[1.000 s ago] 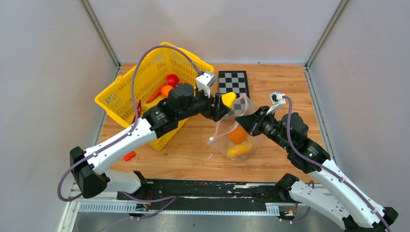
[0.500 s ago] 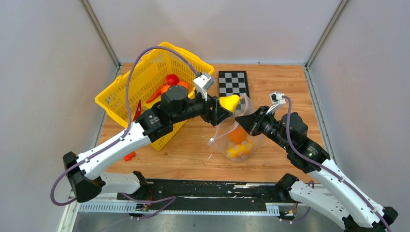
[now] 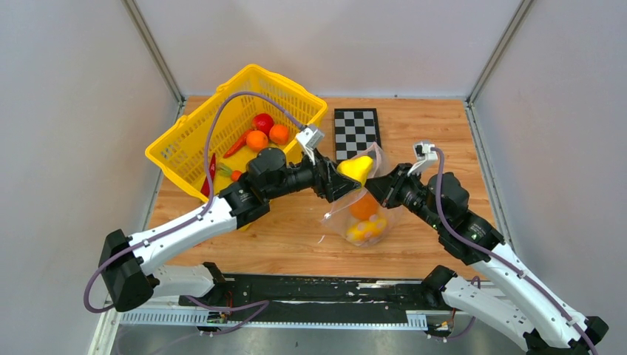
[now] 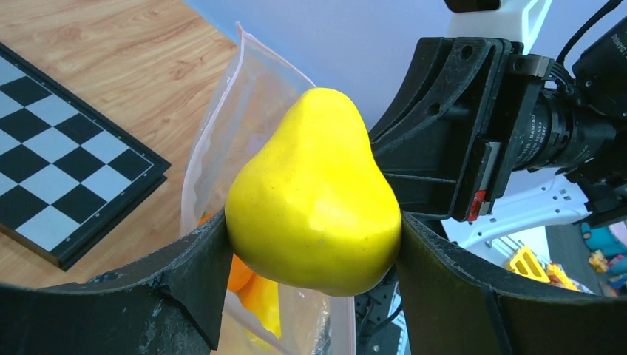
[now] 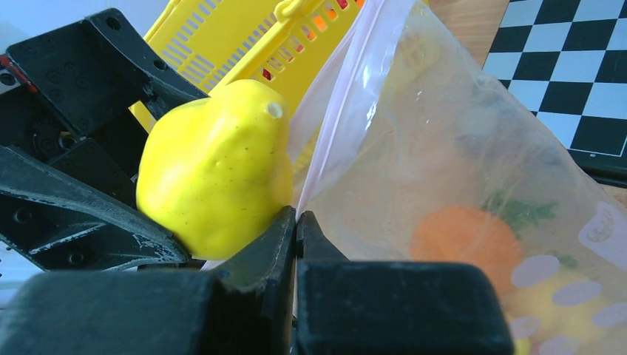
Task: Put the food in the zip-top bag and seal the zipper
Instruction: Place the fake fruit in the zipper food storage bag.
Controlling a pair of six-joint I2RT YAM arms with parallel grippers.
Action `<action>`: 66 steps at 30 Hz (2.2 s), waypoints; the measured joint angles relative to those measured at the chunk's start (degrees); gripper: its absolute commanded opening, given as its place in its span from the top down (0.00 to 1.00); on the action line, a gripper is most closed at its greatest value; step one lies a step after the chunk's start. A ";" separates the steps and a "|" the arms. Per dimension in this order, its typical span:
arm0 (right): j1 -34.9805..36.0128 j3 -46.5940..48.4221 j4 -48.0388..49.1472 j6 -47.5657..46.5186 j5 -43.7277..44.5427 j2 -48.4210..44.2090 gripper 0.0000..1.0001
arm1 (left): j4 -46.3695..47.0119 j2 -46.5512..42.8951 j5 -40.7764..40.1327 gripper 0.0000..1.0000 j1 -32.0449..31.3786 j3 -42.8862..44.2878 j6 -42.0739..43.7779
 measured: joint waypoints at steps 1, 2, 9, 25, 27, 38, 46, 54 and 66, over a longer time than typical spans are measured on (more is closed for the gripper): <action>0.00 0.00 -0.15 -0.04 0.22 -0.02 1.00 | 1.16 -0.13 -0.39 0.32 -0.02 -0.90 -0.68; -0.02 -0.02 -0.20 -0.07 0.35 -0.07 1.00 | 1.90 -0.24 -0.76 0.32 -0.04 -1.55 -1.22; 0.00 -0.07 1.09 -0.07 -0.31 -1.81 1.00 | 3.23 -0.74 -6.03 0.32 -0.09 -4.81 -3.50; 0.02 0.42 2.67 -0.33 -5.73 0.42 1.00 | -12.63 7.65 -5.88 0.29 -0.81 7.91 3.04; 0.02 0.42 2.91 -0.35 -6.16 0.42 1.00 | -13.97 7.65 -6.49 0.28 -1.14 8.70 4.02; 0.02 -0.96 5.38 0.35 -6.47 -2.03 1.00 | -11.41 9.53 -8.79 0.14 -2.71 8.74 2.89; 0.07 -1.01 5.20 1.25 -2.84 -4.13 1.00 | -8.48 9.79 -7.15 0.00 -2.93 8.68 2.67; 0.46 -1.01 4.24 2.27 -0.26 -4.33 1.00 | -8.09 9.94 -6.43 0.03 -2.62 8.68 3.39; 0.39 -2.45 2.38 3.34 6.84 -4.96 1.00 | -16.50 1.77 -5.49 0.01 -3.50 9.46 10.47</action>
